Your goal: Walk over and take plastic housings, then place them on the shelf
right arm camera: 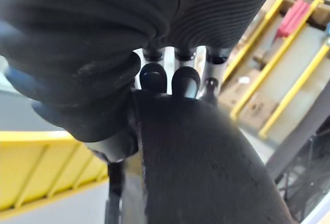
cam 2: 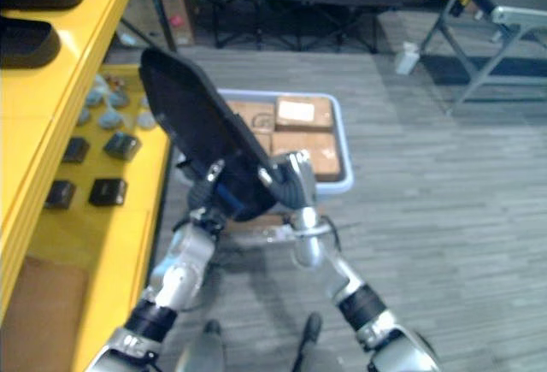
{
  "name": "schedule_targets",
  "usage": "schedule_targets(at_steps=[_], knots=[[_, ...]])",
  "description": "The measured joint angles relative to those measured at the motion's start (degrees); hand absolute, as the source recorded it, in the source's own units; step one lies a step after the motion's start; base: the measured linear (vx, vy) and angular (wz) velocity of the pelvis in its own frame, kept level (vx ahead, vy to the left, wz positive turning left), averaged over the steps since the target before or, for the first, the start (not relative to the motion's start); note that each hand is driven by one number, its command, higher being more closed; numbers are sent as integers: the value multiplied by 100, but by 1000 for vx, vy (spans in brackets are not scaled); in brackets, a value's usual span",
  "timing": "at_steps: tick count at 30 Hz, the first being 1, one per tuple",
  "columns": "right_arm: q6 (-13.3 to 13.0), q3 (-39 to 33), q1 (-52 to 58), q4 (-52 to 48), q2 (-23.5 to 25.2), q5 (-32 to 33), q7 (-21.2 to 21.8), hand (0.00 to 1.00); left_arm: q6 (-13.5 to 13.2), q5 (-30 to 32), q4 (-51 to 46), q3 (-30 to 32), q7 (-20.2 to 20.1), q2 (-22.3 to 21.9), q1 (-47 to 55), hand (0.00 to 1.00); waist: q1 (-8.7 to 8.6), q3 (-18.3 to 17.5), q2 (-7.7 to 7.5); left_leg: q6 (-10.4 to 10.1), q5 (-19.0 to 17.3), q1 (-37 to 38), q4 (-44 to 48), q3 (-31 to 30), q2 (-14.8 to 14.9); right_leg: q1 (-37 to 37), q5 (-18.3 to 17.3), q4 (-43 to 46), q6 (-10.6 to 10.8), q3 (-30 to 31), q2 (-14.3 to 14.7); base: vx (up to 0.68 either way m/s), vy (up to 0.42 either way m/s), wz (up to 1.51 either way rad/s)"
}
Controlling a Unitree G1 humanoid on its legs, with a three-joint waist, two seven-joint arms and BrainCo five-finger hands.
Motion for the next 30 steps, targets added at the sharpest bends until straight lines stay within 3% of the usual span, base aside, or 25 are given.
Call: schedule_targets(at_steps=[4, 8, 11, 14, 21, 24, 27, 30], knots=[[-177, 49, 272, -1, -2, 814, 144, 0, -117, 1368, -376, -7, 362, -2, 168, 100, -20, -3, -4, -1, 2, 15, -1, 1, 5, 14, 3, -3, -3, 3, 0, 0, 0, 0], [-428, -144, 540, -197, 43, 1834, 760, 0, -129, 2914, -992, 68, 857, -60, 377, 100, -40, -5, 0, -1, 2, 115, -32, 29, 5, 89, -3, -3, -15, 7, 3, 0, 0, 0], [-562, -402, 638, -812, 51, 2257, 1117, 0, -135, 3513, -1206, 237, 989, -234, 524, 100, -38, -26, 17, -4, 4, 194, -92, 89, 6, 101, -11, -3, -22, 39, 2, -19, 10, -7], [-917, -1070, 591, -1443, 172, 2912, 1140, 0, -133, 4115, -1192, 503, 1341, -513, 814, 100, -54, -260, 123, -4, 4, 219, -108, 120, 13, 94, -14, -2, -23, 60, 9, -6, 12, -5], [-1011, -2095, 830, -1993, 149, 4402, 2035, 0, -132, 4967, -1190, 1115, 2046, -568, 1096, 100, -94, -449, 230, -24, 47, 470, -301, 292, 26, 148, -17, -3, -21, 197, 18, -17, 8, -11], [-964, -2290, 1130, -2043, 148, 4973, 2448, 0, -140, 5027, -1194, 1201, 2131, -569, 1141, 100, -98, -474, 224, -34, 80, 594, -422, 311, 25, 217, -123, -6, -12, 194, 16, -24, -1, -1], [-946, -2538, 1406, -2046, 156, 5209, 2619, 0, -217, 5188, -1206, 1294, 2227, -581, 1229, 100, -126, -549, 236, -46, 96, 597, -484, 324, 26, 188, -135, -15, -11, 194, 19, 0, 0, 0], [-756, -2886, 1776, -2057, 176, 5320, 2675, 0, -368, 5187, -1345, 1569, 2283, -688, 1335, 100, -197, -617, 241, -51, 123, 598, -550, 368, 29, 124, -126, -4, -24, 227, 26, 30, 8, -7]])
